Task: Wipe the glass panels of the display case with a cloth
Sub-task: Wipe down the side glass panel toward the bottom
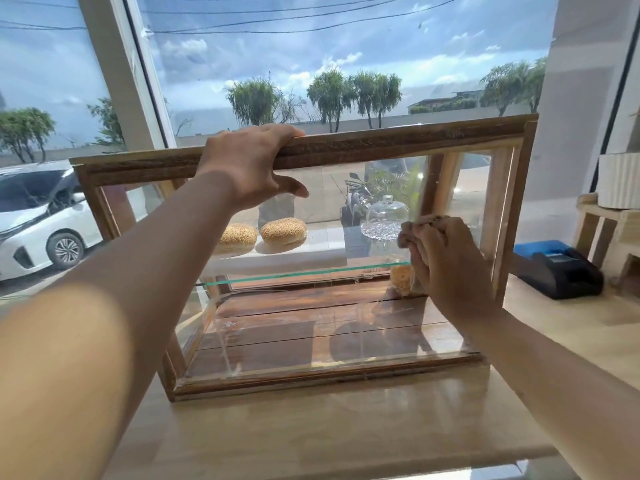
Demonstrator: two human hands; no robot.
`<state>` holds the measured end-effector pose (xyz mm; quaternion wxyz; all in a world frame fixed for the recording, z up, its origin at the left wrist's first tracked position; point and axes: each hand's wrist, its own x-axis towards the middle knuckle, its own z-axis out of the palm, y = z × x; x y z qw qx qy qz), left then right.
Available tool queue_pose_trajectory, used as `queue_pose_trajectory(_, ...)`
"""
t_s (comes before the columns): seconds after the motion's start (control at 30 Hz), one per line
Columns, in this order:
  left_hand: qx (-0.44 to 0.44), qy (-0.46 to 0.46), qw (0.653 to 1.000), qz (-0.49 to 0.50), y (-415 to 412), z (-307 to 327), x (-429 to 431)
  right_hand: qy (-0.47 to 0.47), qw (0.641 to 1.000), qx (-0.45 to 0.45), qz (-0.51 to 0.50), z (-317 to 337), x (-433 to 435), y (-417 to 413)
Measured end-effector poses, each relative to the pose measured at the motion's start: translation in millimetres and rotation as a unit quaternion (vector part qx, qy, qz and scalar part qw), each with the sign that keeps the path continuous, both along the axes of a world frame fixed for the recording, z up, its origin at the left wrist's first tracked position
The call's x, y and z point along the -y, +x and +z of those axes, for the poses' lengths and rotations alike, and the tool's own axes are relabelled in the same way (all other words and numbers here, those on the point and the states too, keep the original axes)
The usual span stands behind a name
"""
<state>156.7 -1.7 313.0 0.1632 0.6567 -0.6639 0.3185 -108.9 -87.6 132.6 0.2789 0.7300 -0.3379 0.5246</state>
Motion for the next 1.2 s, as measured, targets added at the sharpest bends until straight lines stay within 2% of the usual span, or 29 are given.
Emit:
queue_pose_trajectory(0.13,-0.003,0.004,1.0,-0.003,0,0,0,0.111,0.991,-0.075,-0.018,-112,-10,-10)
queue_pose_trajectory(0.23,-0.003,0.004,1.0,0.0,0,0,0,0.167,0.978,-0.124,-0.025,-148,-16,-17)
queue_pose_trajectory(0.37,0.001,0.001,1.0,-0.002,-1,0,-1,0.096,0.988,-0.121,0.001,-106,-4,-16)
queue_pose_trajectory(0.57,0.003,-0.001,1.0,-0.003,-1,-1,-1,-0.022,0.997,0.063,0.03,25,8,20)
queue_pose_trajectory(0.63,0.003,0.0,1.0,-0.003,-1,0,-1,-0.062,0.994,0.09,0.026,55,11,37)
queue_pose_trajectory(0.87,-0.003,-0.009,1.0,-0.015,3,2,-1,-0.165,0.983,-0.055,0.06,56,-2,108)
queue_pose_trajectory(1.03,0.004,-0.005,0.999,-0.033,10,4,1,-0.256,0.955,-0.148,0.011,63,20,77)
queue_pose_trajectory(1.2,0.012,-0.02,0.999,-0.028,10,2,4,-0.2,0.977,-0.062,-0.028,45,51,-1)
